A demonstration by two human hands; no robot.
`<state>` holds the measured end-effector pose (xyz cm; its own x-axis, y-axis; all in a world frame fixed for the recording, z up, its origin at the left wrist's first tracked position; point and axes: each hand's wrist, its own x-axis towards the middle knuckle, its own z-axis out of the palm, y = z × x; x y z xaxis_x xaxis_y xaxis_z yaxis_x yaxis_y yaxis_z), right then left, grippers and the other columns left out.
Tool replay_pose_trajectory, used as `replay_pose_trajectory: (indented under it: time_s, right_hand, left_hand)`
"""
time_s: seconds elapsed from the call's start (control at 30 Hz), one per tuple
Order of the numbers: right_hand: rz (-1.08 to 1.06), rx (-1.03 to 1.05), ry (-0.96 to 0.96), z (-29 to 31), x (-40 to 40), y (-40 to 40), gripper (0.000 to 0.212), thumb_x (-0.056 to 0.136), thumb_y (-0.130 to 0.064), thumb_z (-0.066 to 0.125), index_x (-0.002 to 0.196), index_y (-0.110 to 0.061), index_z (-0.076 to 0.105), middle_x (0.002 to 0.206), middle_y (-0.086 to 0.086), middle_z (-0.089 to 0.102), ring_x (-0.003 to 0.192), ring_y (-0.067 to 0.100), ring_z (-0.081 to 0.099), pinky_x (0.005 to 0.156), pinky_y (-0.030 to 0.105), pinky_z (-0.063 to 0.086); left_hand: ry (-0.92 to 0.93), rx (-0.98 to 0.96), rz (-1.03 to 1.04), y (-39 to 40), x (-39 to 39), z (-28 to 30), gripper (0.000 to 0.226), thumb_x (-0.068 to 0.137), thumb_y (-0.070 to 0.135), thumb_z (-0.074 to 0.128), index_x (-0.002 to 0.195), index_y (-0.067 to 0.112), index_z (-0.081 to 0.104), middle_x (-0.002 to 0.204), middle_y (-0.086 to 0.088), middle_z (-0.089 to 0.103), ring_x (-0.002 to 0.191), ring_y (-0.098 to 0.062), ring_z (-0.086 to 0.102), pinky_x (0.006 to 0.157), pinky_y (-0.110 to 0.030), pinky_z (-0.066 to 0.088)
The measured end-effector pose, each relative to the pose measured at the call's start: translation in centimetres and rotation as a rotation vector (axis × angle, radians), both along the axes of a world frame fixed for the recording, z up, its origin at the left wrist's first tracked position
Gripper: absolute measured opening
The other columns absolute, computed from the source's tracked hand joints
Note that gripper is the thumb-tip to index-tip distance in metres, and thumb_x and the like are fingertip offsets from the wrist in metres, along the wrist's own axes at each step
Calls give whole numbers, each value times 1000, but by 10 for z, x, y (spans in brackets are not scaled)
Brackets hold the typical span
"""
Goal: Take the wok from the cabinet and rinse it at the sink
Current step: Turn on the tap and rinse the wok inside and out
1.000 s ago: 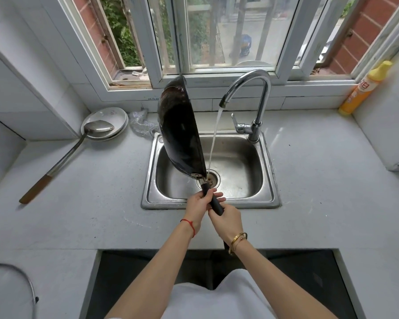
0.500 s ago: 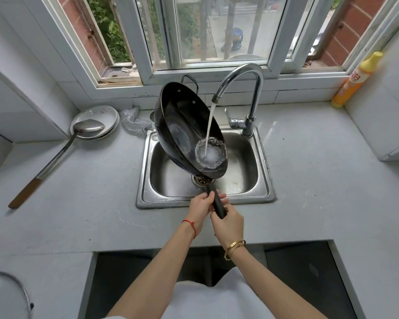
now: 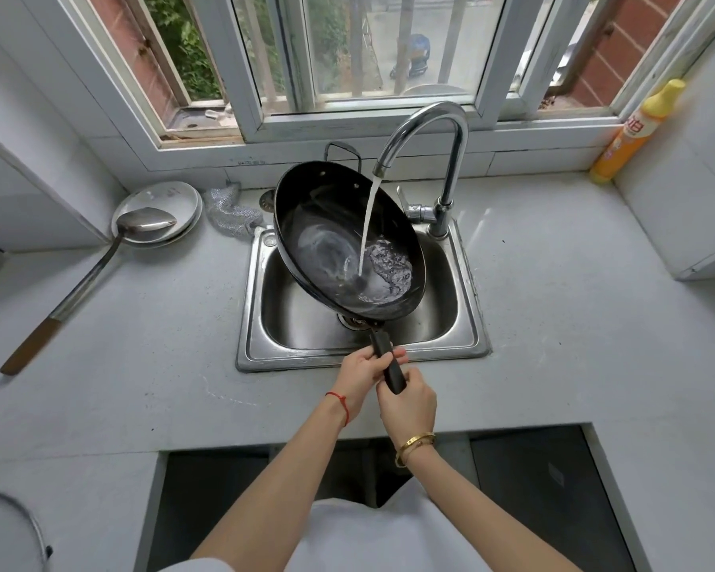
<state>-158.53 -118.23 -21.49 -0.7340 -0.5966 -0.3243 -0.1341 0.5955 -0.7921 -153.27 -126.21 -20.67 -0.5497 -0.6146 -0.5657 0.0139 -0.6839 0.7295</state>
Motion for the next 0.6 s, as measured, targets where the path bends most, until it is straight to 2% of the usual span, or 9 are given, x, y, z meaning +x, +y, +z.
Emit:
replay_pose_trajectory:
  time_s: [0.07, 0.13, 0.2, 0.3, 0.43, 0.6]
  right_hand:
    - [6, 0, -24, -2, 1, -1, 18, 87, -25, 67, 80, -12, 57, 65, 1, 59, 59, 17, 58, 51, 26, 46]
    - [-8, -16, -77, -4, 2, -2, 18, 85, -25, 68, 79, -14, 56, 66, 3, 60, 61, 22, 63, 56, 37, 58]
    - [-11, -15, -158, -4, 3, -4, 17, 85, -23, 69, 81, -13, 56, 70, 6, 61, 60, 23, 65, 57, 40, 61]
    - [24, 14, -333, -3, 4, -9, 19, 87, -22, 68, 90, -7, 59, 71, 12, 64, 55, 21, 64, 51, 33, 60]
    - [152, 56, -589, -2, 0, -16, 18, 92, -22, 62, 89, -5, 63, 59, 6, 61, 45, 14, 57, 45, 25, 51]
    - [244, 123, -645, -3, -9, -20, 16, 92, -21, 60, 88, -6, 63, 55, 4, 56, 42, 14, 52, 42, 23, 47]
  left_hand:
    - [3, 0, -1, -1, 2, -2, 31, 97, -3, 50, 128, -3, 51, 124, -20, 65, 102, -19, 70, 83, -23, 59]
    - [8, -2, -8, -4, 6, -4, 33, 97, -2, 50, 129, -4, 51, 125, -20, 65, 102, -18, 71, 83, -23, 58]
    - [16, -2, -19, -6, 11, -4, 32, 98, -2, 48, 129, -2, 51, 126, -19, 65, 103, -17, 71, 82, -23, 58]
    - [18, -8, -52, -10, 21, -7, 30, 99, 0, 47, 129, -1, 52, 126, -18, 66, 112, -22, 67, 87, -25, 57]
    - [1, 5, -74, -13, 32, -14, 31, 100, 1, 44, 130, -1, 52, 123, -15, 68, 112, -22, 68, 86, -26, 57]
    - [-33, 7, -97, -10, 32, -19, 27, 101, 0, 40, 122, 1, 57, 124, -17, 66, 111, -21, 67, 88, -27, 57]
